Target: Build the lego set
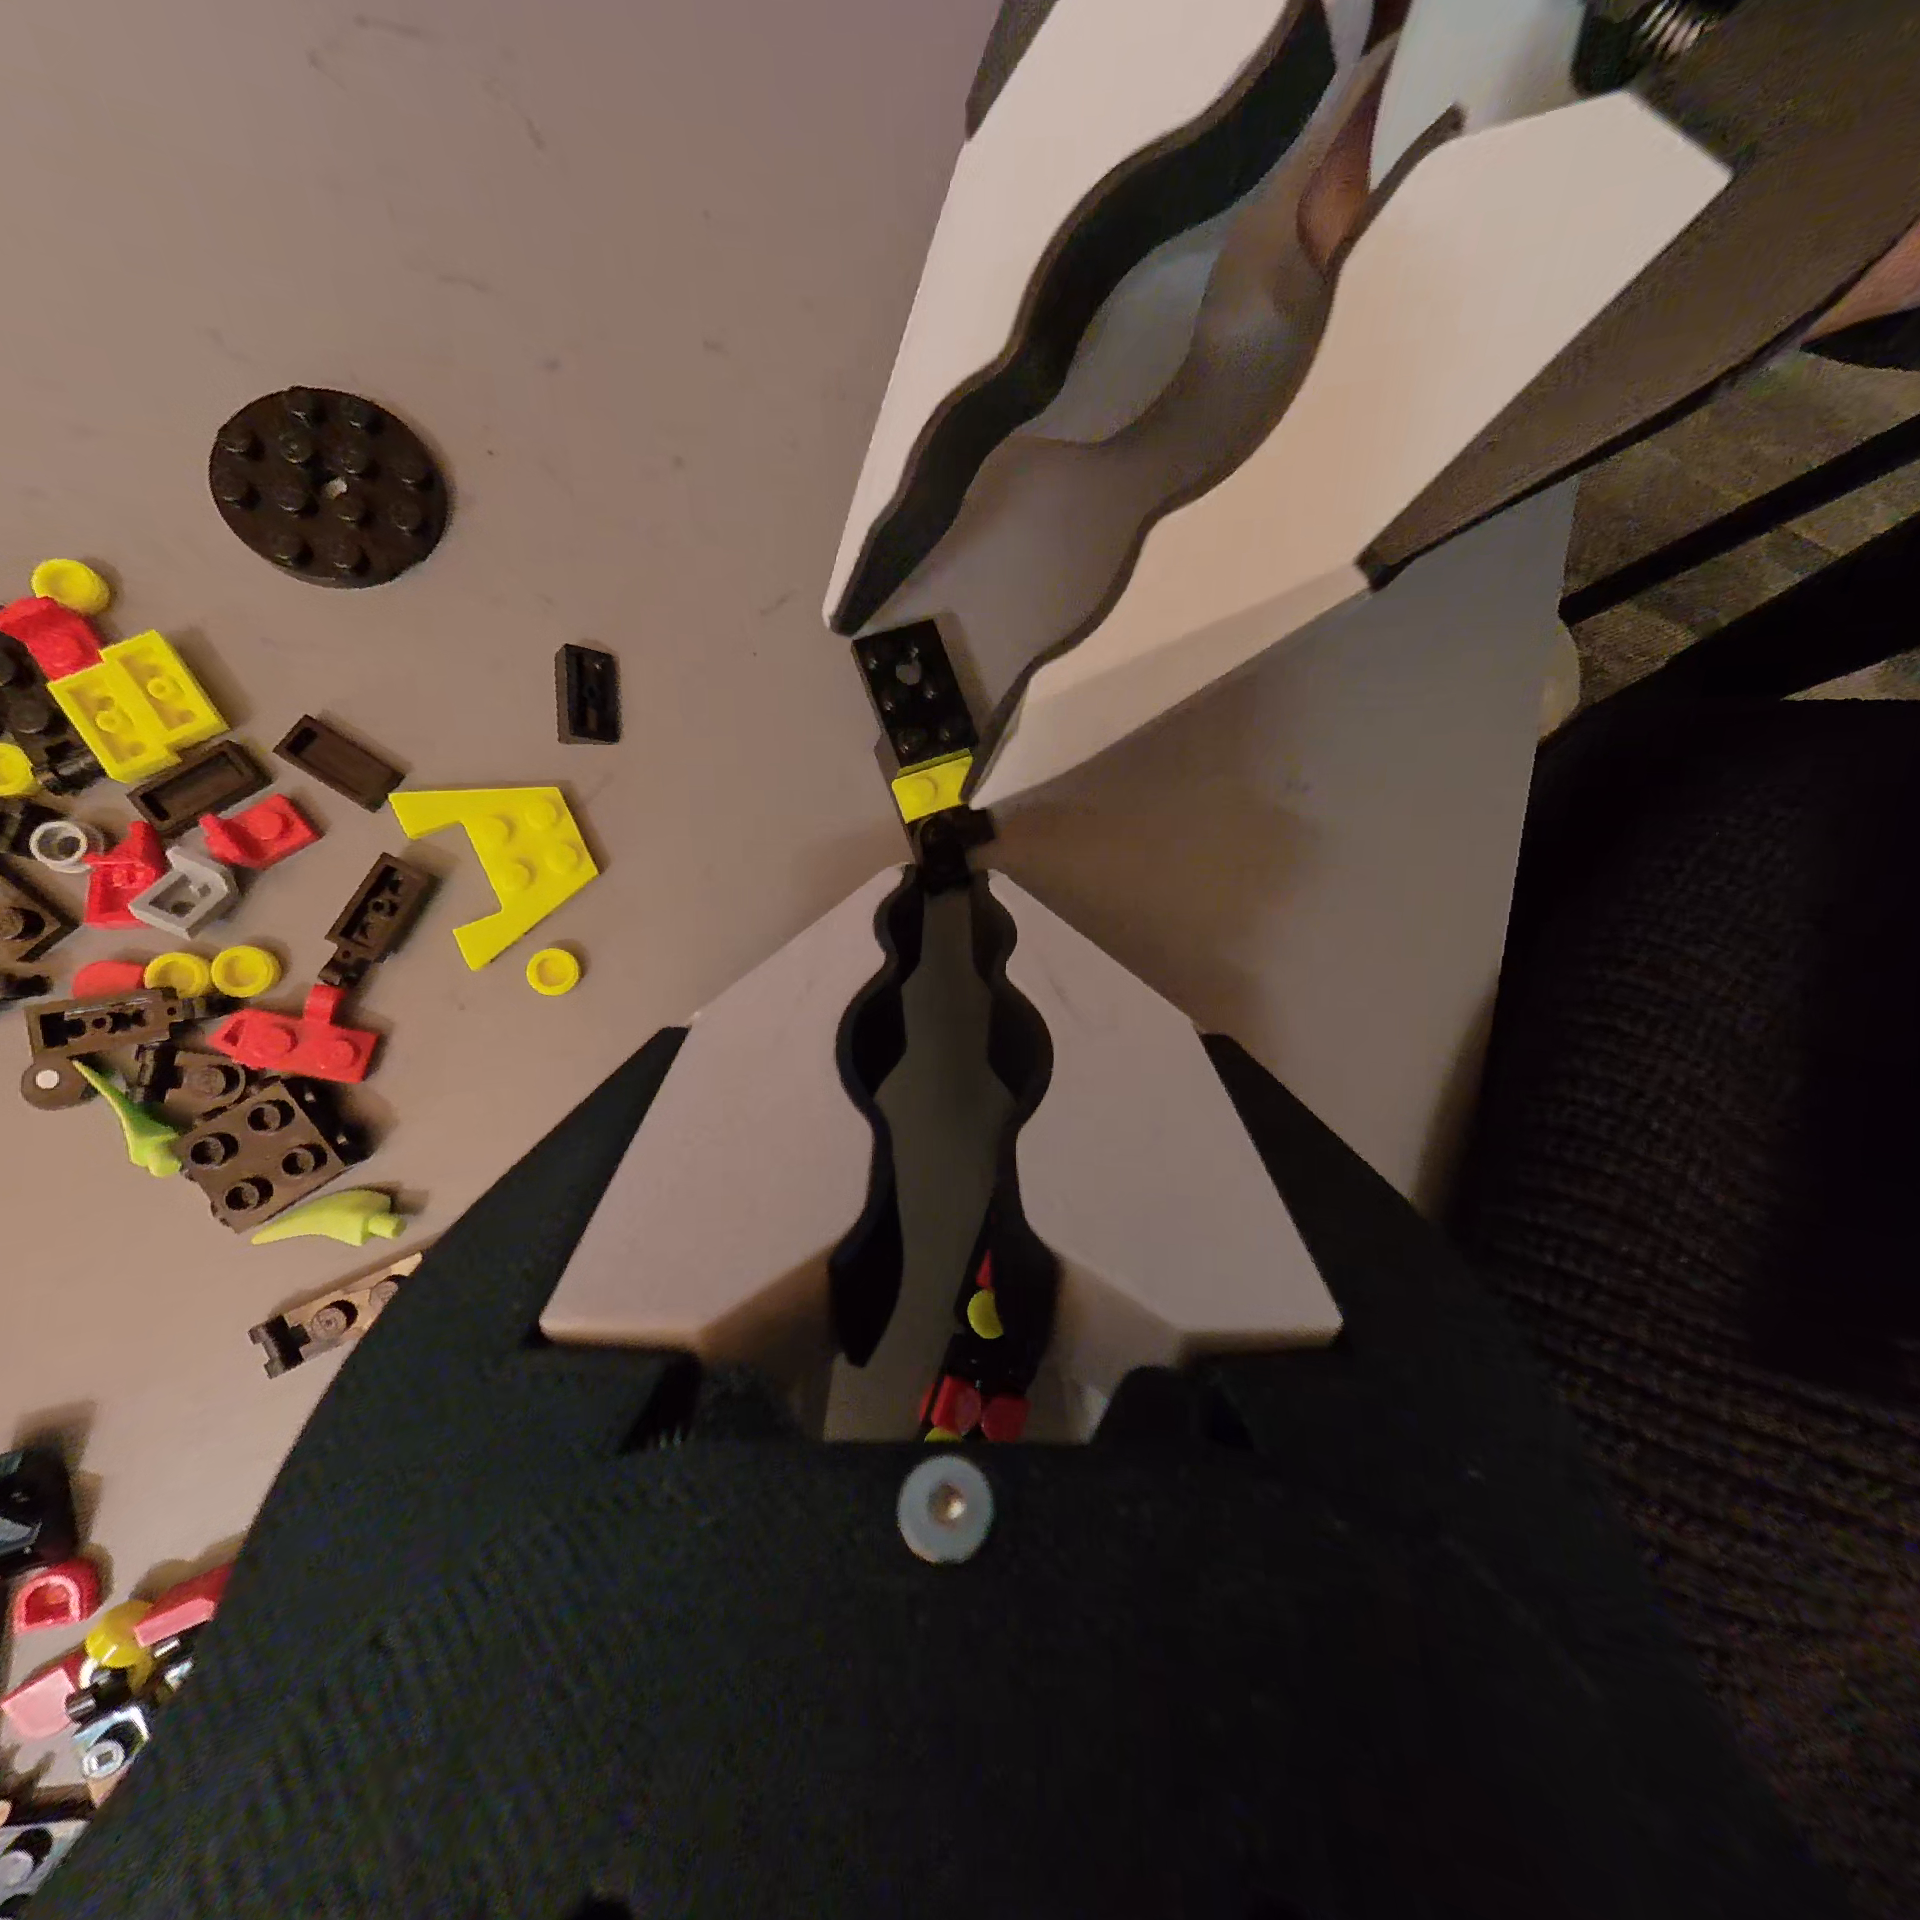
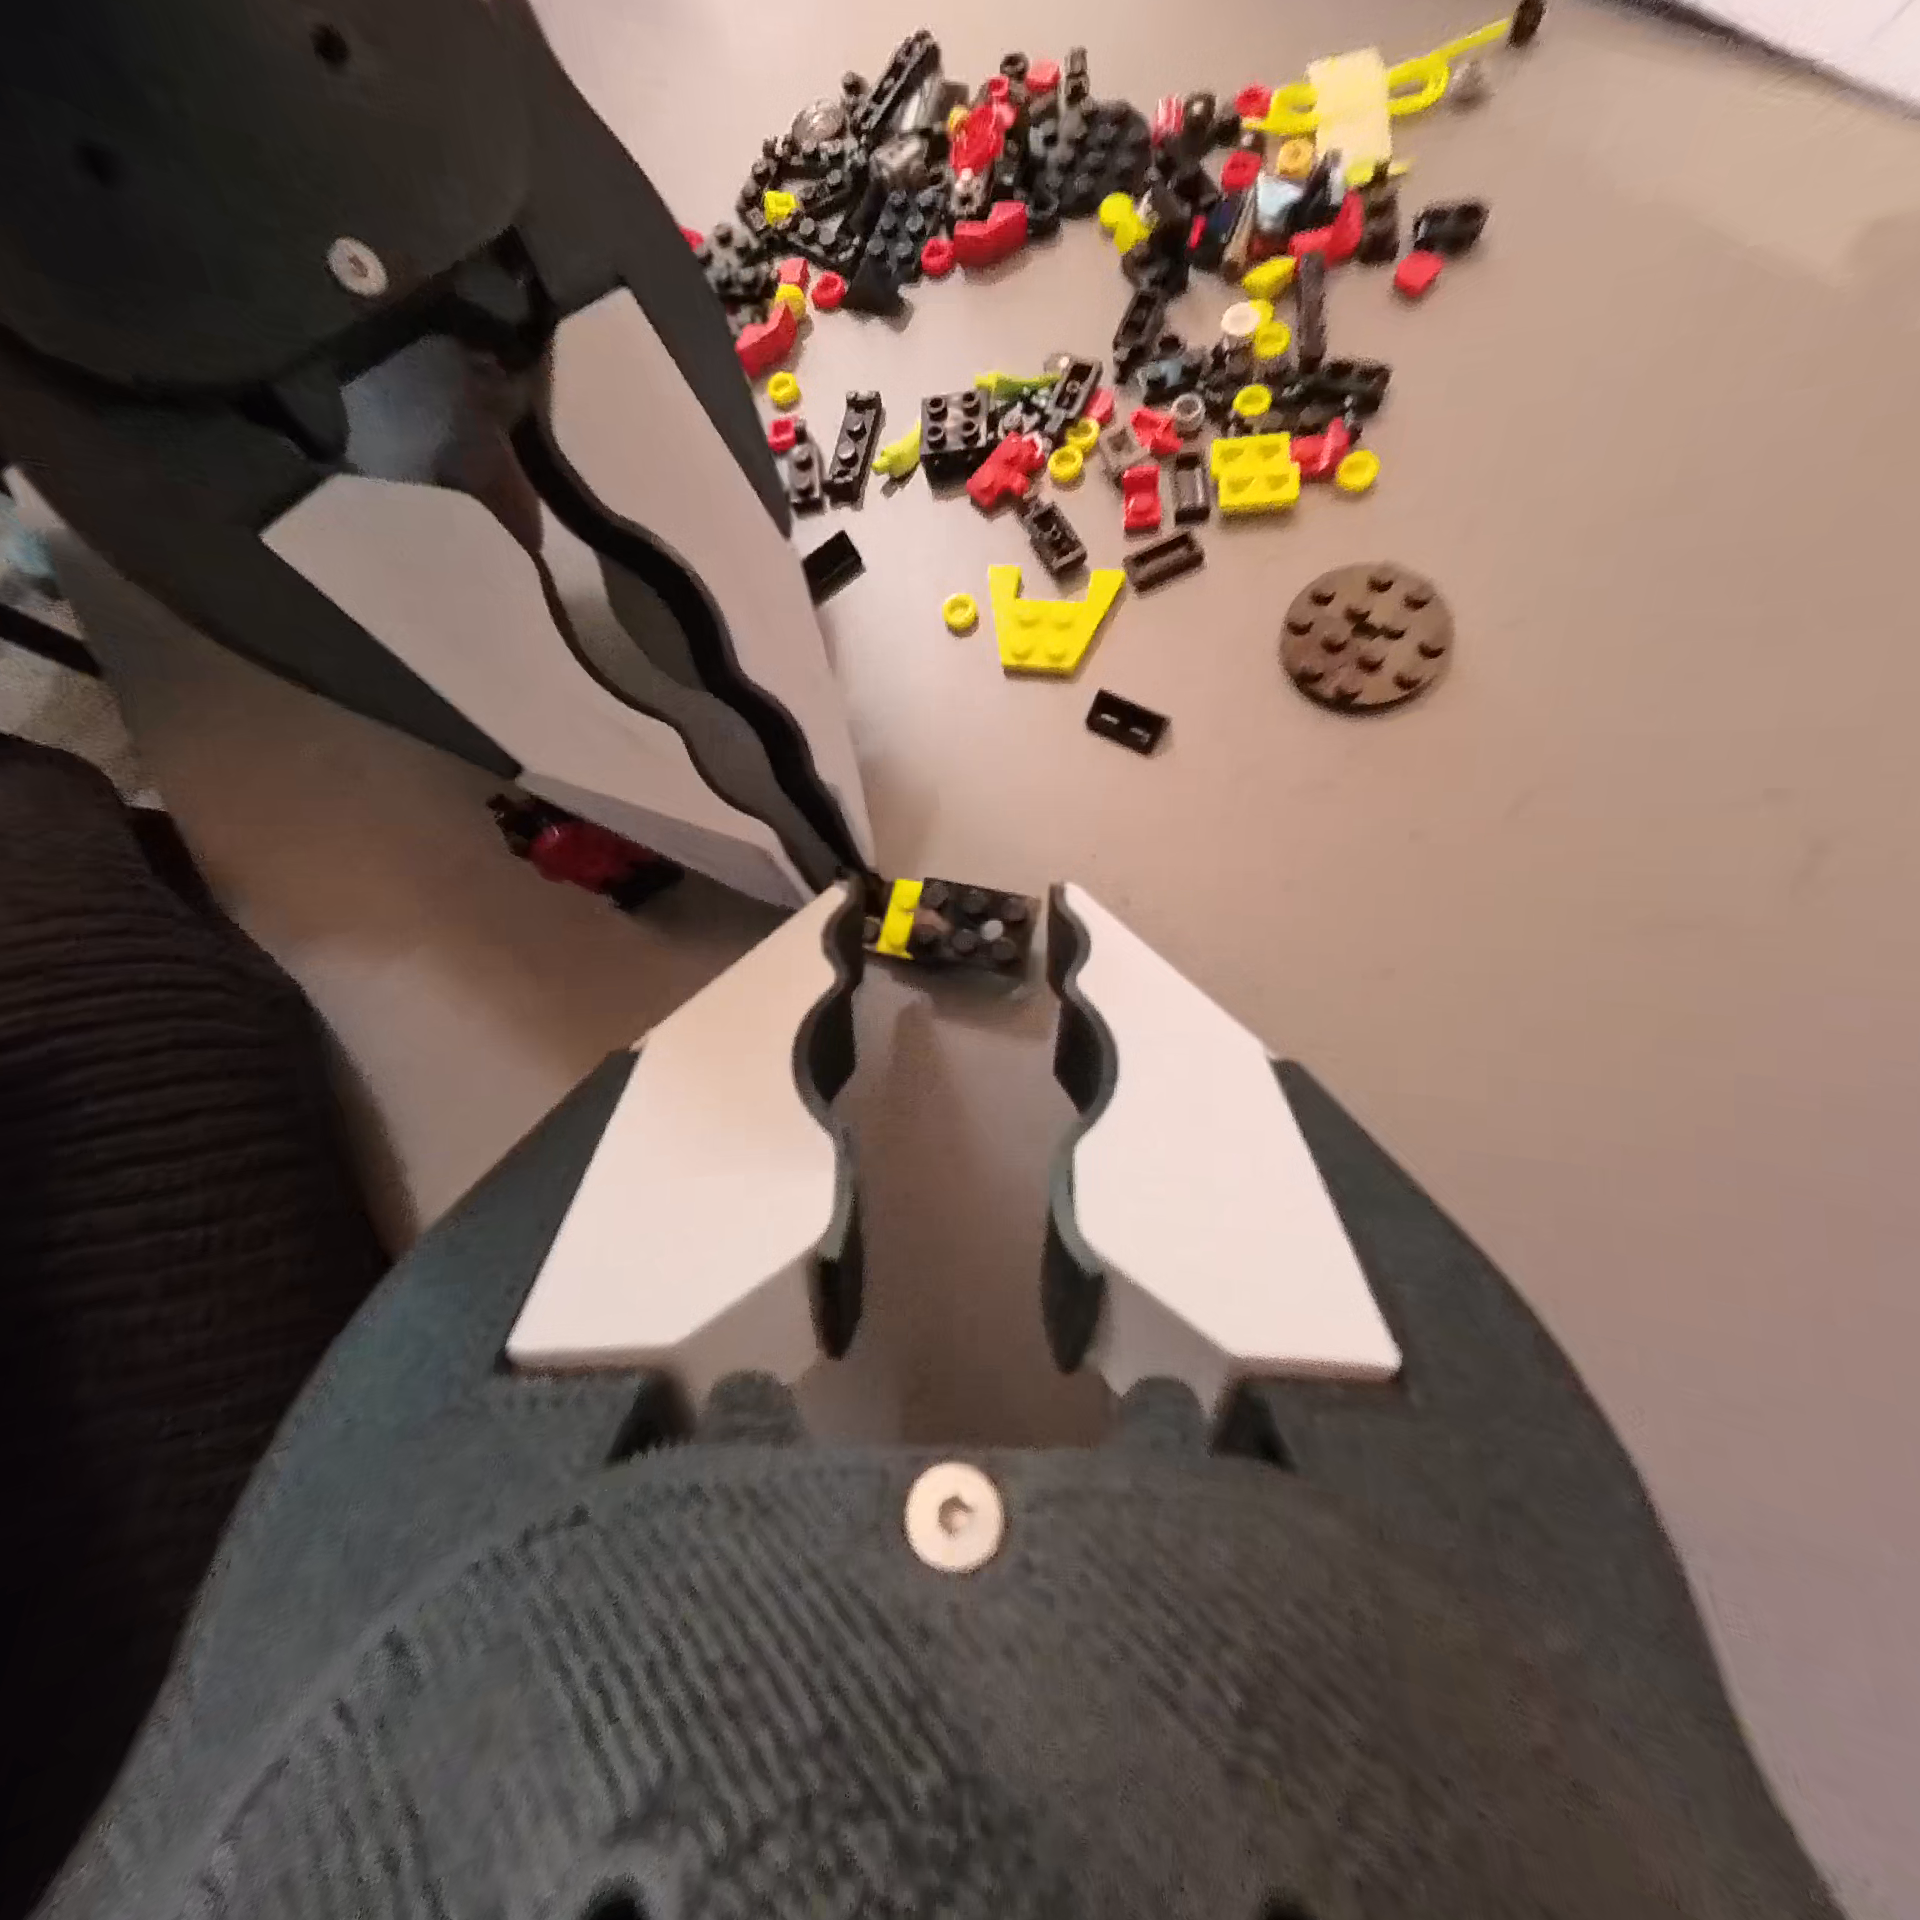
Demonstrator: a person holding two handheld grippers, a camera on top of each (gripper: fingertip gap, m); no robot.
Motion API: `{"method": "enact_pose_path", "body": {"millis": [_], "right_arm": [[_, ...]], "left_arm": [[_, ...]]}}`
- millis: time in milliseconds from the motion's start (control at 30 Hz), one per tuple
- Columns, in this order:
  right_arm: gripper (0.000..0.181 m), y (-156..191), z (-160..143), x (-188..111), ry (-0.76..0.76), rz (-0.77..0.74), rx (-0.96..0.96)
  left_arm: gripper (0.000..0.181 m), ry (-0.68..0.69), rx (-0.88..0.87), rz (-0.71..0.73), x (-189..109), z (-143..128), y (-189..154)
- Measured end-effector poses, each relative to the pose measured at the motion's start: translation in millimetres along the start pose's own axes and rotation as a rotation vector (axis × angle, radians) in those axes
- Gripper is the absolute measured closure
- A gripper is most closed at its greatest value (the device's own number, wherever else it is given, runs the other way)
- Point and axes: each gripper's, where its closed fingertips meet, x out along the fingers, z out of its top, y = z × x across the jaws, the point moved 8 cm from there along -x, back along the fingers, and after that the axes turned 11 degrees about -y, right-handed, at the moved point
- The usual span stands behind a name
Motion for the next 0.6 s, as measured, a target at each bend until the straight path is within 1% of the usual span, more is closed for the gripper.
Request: {"method": "enact_pose_path", "body": {"millis": [100, 167, 267, 333, 433, 600], "right_arm": [[0.145, -2.8, -4.6, 4.7, 0.024, 0.003, 0.056], [0.146, -3.4, -5.3, 5.5, 0.012, 0.019, 0.1], [0.151, -6.5, -6.2, 4.9, 0.004, 0.032, 0.161], [0.158, -8.7, -7.2, 3.9, 0.004, 0.034, 0.173], [0.158, -9.0, -7.3, 3.7, -0.003, 0.04, 0.179], [0.159, -6.7, -2.7, 0.8, -0.031, 0.02, 0.117]], "left_arm": [[0.174, 0.0, 0.001, 0.0, 0.0, 0.0, 0.0], [0.174, -0.003, -0.002, -0.001, 0.0, -0.1, 0.3], [0.174, -0.005, -0.015, -0.007, -0.1, -0.2, 0.9], [0.174, -0.007, -0.023, -0.011, -0.1, -0.3, 1.4], [0.174, -0.01, -0.033, -0.015, -0.2, -0.3, 1.7], [0.169, -0.024, -0.04, -0.002, -3.1, 1.4, 5.1]]}}
